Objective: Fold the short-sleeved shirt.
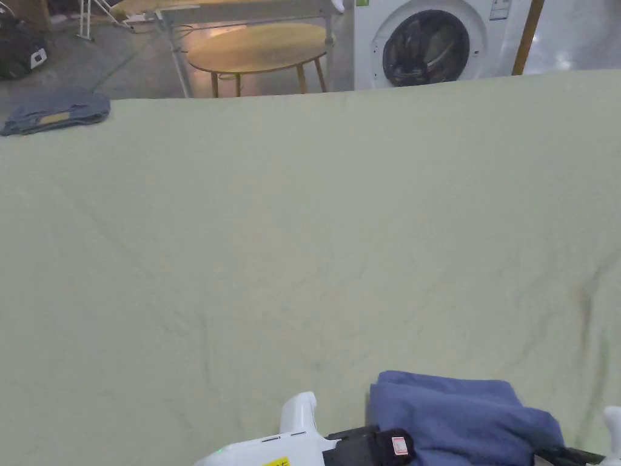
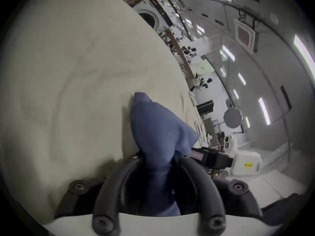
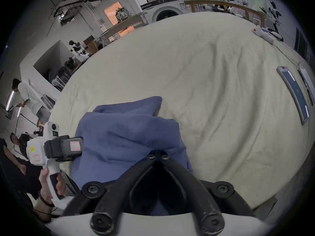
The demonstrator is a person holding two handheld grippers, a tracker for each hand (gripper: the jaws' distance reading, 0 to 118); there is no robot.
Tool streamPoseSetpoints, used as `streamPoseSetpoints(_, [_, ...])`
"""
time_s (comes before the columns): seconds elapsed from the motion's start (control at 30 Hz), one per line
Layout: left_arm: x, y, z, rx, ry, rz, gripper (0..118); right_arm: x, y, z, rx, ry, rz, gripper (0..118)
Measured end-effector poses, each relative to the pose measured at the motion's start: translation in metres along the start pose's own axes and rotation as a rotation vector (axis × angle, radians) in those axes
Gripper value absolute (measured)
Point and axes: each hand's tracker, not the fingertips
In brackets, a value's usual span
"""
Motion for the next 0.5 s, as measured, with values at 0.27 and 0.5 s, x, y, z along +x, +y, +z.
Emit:
streamPoseSetpoints(0.27, [-0.014, 0.033, 0.138, 0.247, 0.079, 0.02, 19, -0.004, 0.015, 0.025, 0.095, 0.142, -0.079, 0])
streamPoseSetpoints(0.5, [-0.075, 0.1, 0.346, 0.395, 0.504, 0.029, 18, -0.015, 0.026, 0.013, 0.078, 0.187, -0.037, 0])
